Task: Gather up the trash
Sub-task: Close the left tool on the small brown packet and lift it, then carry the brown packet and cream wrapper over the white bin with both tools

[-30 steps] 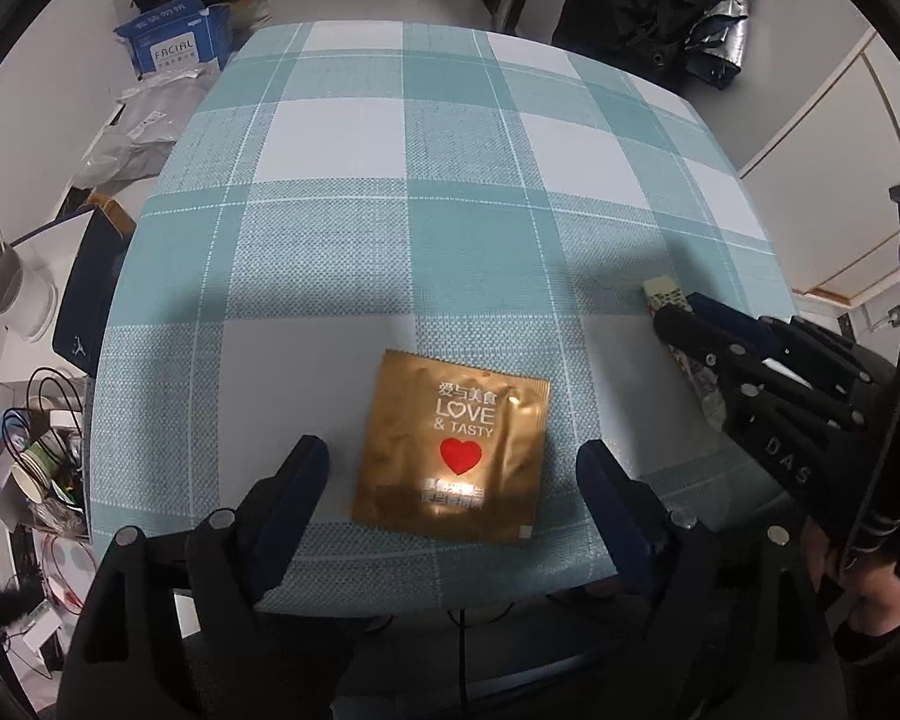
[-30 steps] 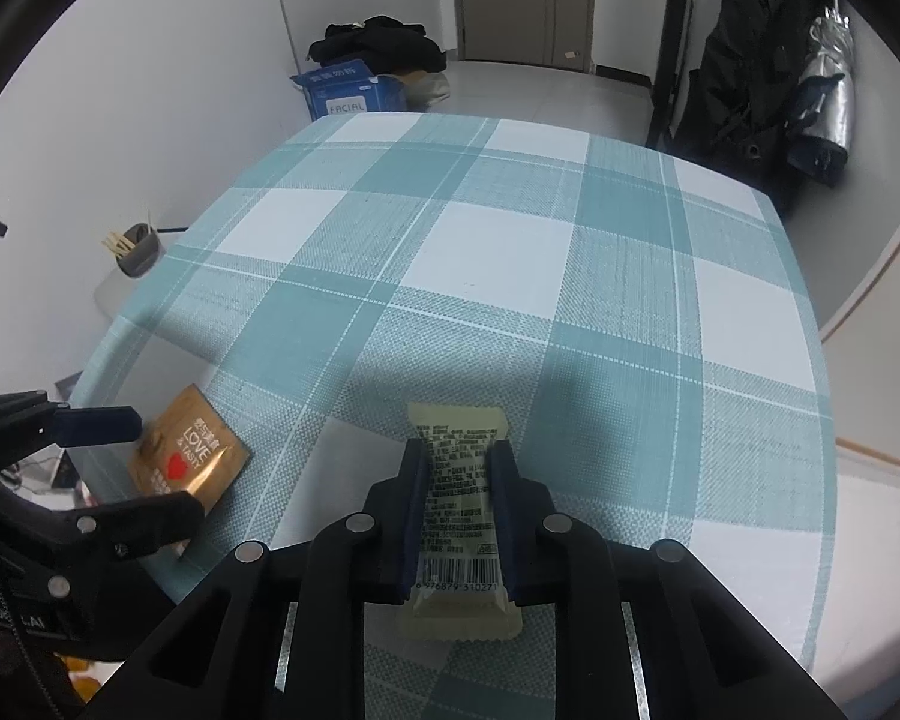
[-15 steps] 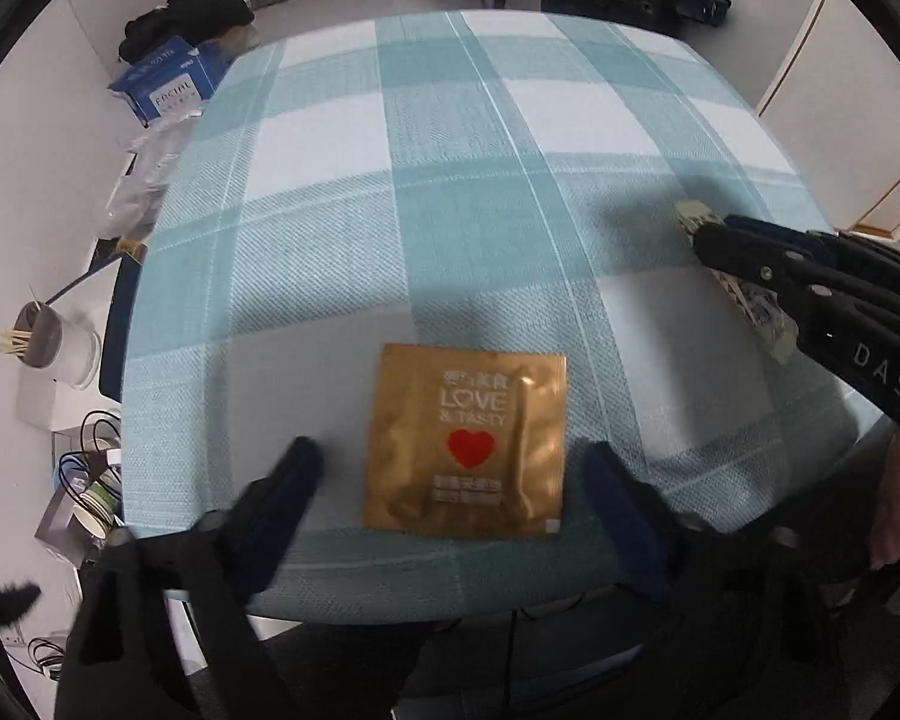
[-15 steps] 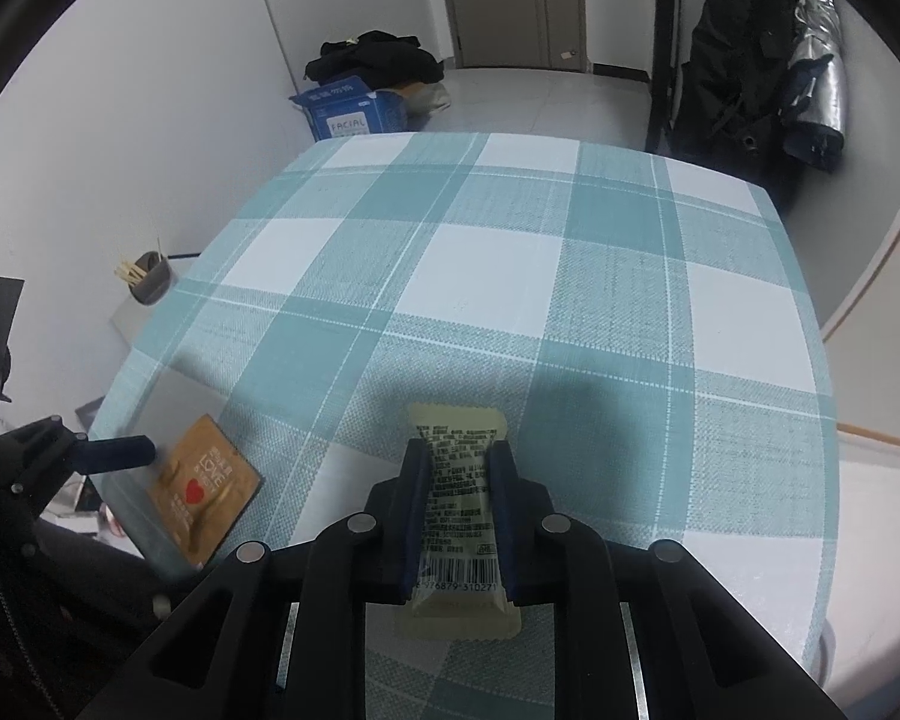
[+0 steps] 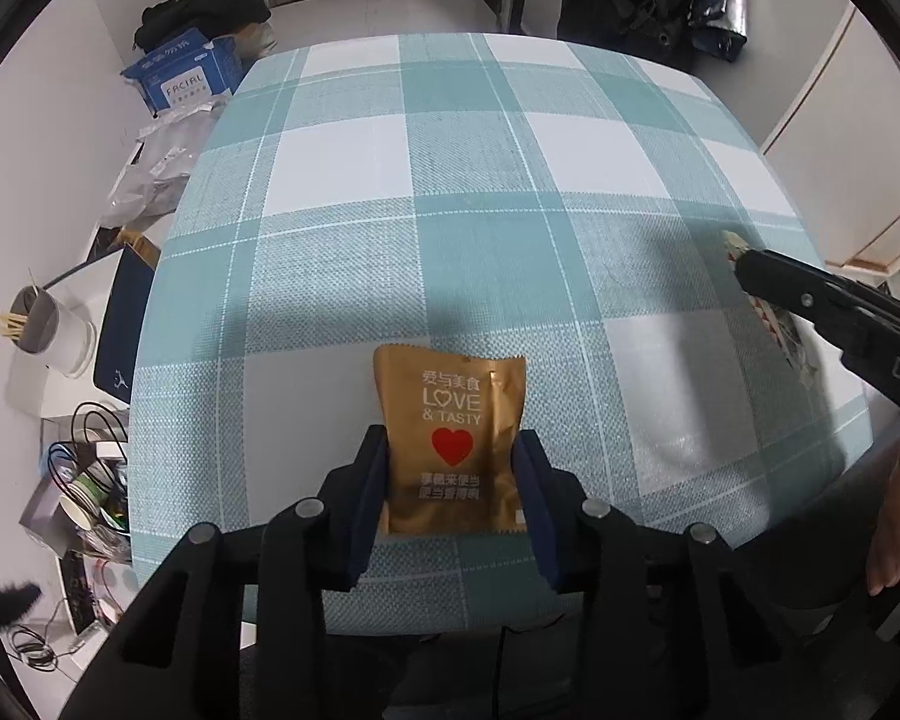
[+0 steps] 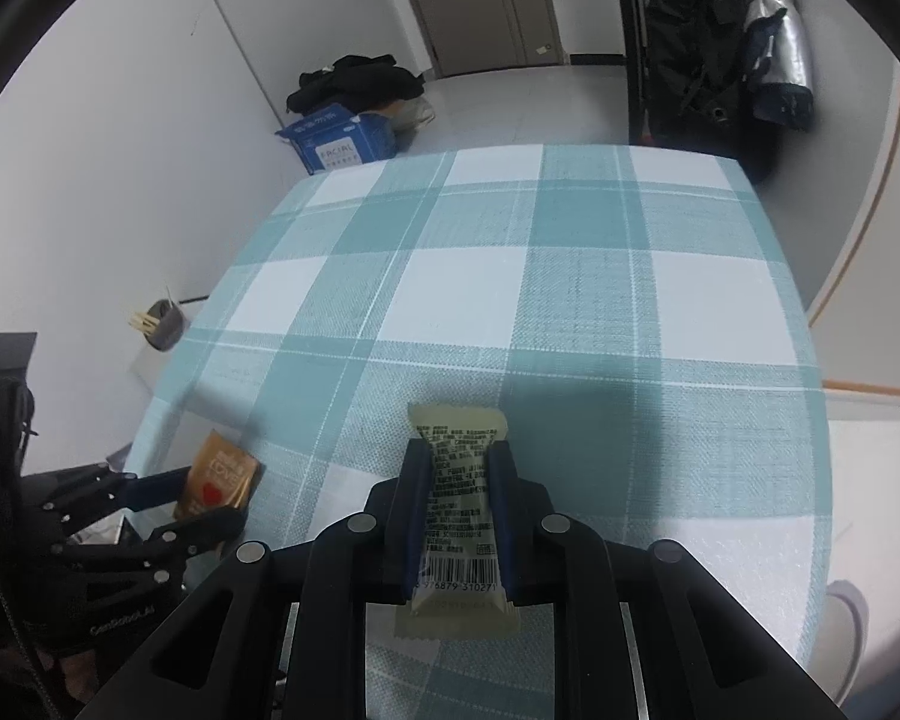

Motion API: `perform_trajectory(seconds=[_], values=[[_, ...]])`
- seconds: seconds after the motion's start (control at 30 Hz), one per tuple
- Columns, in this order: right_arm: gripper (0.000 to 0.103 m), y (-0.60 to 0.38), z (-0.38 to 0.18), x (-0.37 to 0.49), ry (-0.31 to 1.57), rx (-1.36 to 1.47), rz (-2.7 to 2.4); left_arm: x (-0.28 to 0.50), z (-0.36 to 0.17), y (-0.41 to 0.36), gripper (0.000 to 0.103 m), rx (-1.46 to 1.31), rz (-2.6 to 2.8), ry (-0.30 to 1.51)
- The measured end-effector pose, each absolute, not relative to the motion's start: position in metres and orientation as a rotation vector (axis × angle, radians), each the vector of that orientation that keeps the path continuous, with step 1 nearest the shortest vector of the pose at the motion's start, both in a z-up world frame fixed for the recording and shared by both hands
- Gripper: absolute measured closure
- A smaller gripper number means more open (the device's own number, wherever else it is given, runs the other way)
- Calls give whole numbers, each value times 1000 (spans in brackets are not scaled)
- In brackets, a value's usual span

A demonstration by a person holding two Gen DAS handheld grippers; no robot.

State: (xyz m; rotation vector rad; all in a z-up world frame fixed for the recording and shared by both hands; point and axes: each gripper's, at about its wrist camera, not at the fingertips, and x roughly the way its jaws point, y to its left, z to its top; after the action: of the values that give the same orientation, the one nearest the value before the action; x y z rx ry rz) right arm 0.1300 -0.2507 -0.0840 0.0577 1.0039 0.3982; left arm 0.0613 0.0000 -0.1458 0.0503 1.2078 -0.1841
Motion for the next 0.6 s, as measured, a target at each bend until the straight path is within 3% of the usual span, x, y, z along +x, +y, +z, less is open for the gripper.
perform_trajectory(seconds=[0.1,0.13,0.33,0.6], values=[[84,-253,-76,125,990,74,403,62,-145,0,69,28,-182,1207],[84,-254,-74,124,986,75,404,61,-144,0,83,15,-177,1206],[84,-259,-61,115,968,96,417,61,-145,3,84,-21,-185,1203],[84,-262,-48,106,943,106,414,55,-137,2,97,-6,-188,1152]])
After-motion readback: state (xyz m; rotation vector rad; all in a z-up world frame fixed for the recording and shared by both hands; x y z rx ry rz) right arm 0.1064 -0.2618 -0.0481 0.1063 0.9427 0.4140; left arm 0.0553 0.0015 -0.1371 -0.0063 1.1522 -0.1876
